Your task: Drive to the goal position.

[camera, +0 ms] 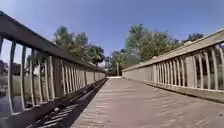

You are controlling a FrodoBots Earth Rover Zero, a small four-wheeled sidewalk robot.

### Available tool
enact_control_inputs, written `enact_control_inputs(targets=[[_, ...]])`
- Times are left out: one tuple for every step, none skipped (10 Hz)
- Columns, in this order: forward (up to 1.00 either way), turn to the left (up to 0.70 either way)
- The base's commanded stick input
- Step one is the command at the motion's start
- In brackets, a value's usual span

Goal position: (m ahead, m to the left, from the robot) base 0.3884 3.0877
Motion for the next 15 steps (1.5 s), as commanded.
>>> enact_control_inputs(targets=[[0.45,0.02],[0.45,0.02],[0.45,0.02],[0.45,0.02],[0.45,0.02],[0.45,0.02],[0.45,0.02],[0.45,0.02],[0.45,0.02],[0.45,0.02],[0.45,0.02],[0.45,0.02],[0.45,0.02],[0.45,0.02],[0.45,0.02]])
